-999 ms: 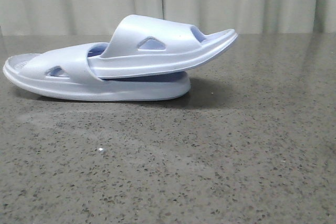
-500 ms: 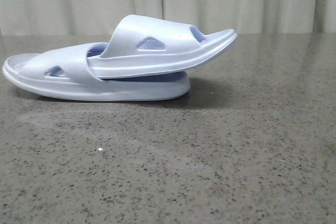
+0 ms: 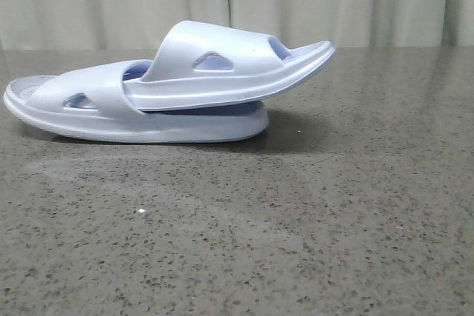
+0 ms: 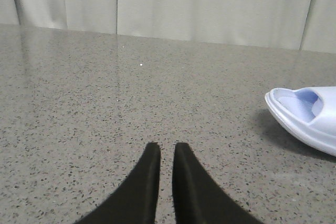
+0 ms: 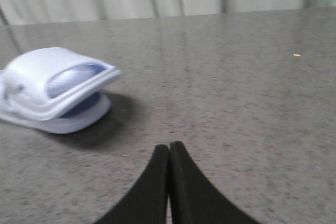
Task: Insert blue slippers together front up
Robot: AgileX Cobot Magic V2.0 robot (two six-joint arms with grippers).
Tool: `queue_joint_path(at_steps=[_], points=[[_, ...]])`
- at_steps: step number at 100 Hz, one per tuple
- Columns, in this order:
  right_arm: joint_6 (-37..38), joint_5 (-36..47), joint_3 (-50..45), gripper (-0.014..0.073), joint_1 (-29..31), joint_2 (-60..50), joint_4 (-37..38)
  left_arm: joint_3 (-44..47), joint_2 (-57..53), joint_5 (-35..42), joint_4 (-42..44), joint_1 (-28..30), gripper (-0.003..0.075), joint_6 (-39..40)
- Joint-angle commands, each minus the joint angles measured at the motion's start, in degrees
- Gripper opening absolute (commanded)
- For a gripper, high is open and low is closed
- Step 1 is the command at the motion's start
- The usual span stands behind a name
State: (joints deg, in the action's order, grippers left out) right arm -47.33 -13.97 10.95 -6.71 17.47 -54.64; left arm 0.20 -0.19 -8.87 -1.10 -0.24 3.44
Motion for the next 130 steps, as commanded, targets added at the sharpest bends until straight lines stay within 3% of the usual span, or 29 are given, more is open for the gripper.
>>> queue_joint_path(at_steps=[1,10,15,24,39,52,130], points=[[21.1,7.4,0.3,-0.0079,-0.2,0.2,23.3,0.5,-1.8,4.2,0.0,0.0,0.0015,0.5],[39.8,12.1,-2.6,-0.0079,-0.2,0.1,43.2,0.5,-1.8,4.2,0.0,0.0,0.0015,0.5],[42.7,14.6,-4.7,-0.0079,-0.2,-0.3,49.3,0.5,-1.8,4.2,0.0,0.0,0.0015,0.5],[42.7,18.7,-8.2,-0.0079,0.7,-2.5,49.5,0.5,-1.8,4.2,0.0,0.0,0.0015,0.5],[42.7,18.2,-12.9,-0.0079,2.7,-10.8,49.6,0.5,-1.8,4.2,0.0,0.0,0.0015,0.5],[42.7,7.9,-12.7,-0.0079,4.5,-19.7,52.7,0.5,-1.8,4.2,0.0,0.0,0.0015,0.5],[42.6,9.8,-12.7,-0.0079,6.1,-19.2,53.1,0.5,-1.7,4.3,0.0,0.0,0.0015,0.5]])
